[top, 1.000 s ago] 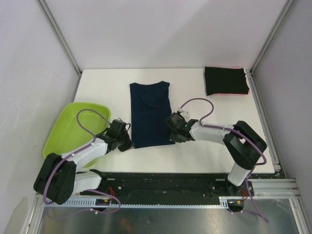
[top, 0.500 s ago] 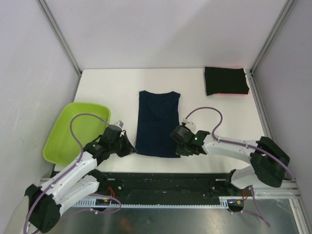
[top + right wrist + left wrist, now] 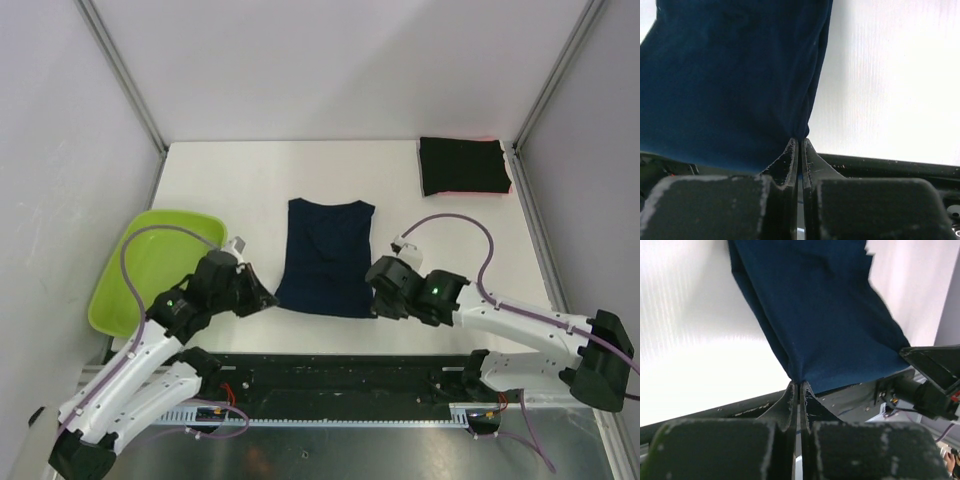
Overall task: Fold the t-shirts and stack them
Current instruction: Fold the long partially folded tshirt into a neat square
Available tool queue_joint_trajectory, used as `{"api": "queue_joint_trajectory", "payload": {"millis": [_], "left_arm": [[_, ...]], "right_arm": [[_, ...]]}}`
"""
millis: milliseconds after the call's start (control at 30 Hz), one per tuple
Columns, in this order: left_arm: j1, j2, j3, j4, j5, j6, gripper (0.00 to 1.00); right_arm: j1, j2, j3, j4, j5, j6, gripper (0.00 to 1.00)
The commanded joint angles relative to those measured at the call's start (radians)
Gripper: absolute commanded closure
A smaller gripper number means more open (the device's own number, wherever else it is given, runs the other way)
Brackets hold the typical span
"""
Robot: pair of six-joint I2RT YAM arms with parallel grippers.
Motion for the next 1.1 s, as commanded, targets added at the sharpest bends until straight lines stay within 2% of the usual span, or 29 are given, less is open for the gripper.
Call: {"api": "queue_joint_trajectory", "payload": {"millis": [0,167,467,800,1067], "left_arm": [[-0.001,0.109,0.172,-0.010,-0.119,0.030,1.00],[0.045,0.312,0.314,0.064,-0.225,0.097,1.00],[0.184,0.702,0.574,0.228,-0.212,0.162,1.00],[0.270,1.102,0.908,0.291,-0.165,0.173,1.00],[0.322,1.379,1.147,0.292,-0.154,0.149,1.00]], "right_arm": [[-0.089,0.002,0.111,-0.037,0.084,-0.094,1.00],[-0.263,0.090,0.188,0.087,0.004,-0.258,1.00],[-0.533,0.406,0.432,0.259,-0.147,-0.450,1.00],[-0.676,0.756,0.736,0.326,-0.234,-0.523,1.00],[-0.731,1.128,1.150,0.260,-0.311,-0.565,1.00]]}}
